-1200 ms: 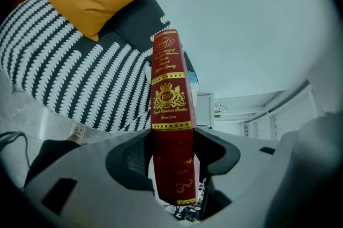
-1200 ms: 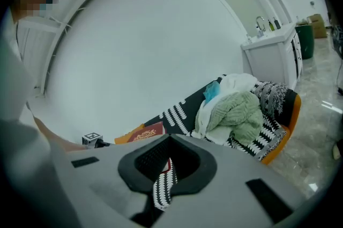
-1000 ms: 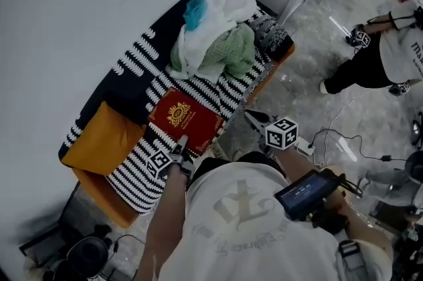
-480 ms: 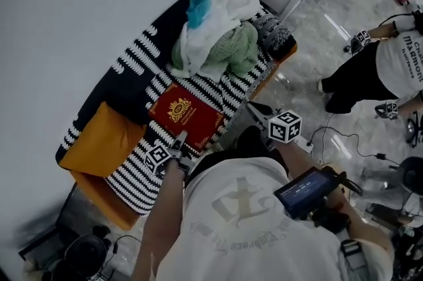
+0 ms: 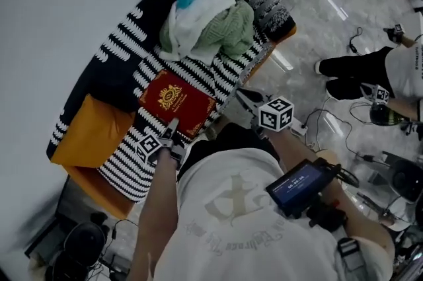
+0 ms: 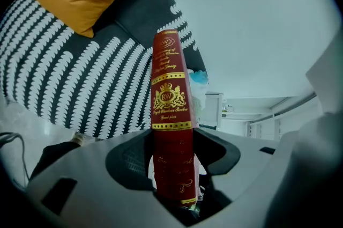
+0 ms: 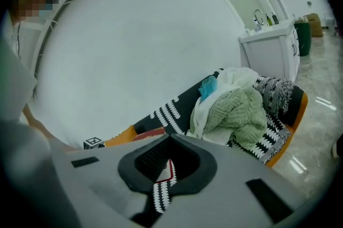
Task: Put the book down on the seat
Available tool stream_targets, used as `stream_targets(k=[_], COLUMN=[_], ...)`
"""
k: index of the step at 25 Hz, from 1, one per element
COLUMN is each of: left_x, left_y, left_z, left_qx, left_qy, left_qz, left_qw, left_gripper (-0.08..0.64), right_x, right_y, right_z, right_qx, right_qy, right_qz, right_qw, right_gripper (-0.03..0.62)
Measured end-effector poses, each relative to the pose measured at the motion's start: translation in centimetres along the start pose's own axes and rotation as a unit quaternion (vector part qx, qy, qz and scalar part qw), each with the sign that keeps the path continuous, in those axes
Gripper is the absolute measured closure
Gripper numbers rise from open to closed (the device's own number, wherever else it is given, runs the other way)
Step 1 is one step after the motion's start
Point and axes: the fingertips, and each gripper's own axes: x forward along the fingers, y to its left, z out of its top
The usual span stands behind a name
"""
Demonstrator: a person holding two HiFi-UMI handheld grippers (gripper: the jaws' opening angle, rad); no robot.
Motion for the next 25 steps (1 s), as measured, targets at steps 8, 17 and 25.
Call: stream_targets(k=[8,17,25], left_x=[3.3,7.3,8.0], left_y=[0.5,2.1,3.4], left_z=[1.3,1.1,0.3], left_qx=[-0.018,-0.02,-0.008], left_qy=[0.005,0.014,0.012], left_qz=[0.008,0.018,0.024], left_qw=[0.9998,0.9995,0.9996], left_gripper=[0.319,0.319,0.319], right_x=[3.3,6.3,6.8], right_y=[-3.2,-6.8,-6.7], right_z=[-0.3,0.4,-0.6], right_qx=[0.003,0.011,0.019], right_qy=[0.043,0.06,0.068], right_qz=[0.011,0.024,0.046], right_qw=[0.999,0.998,0.996], right_gripper=[0.578,0.578,0.578])
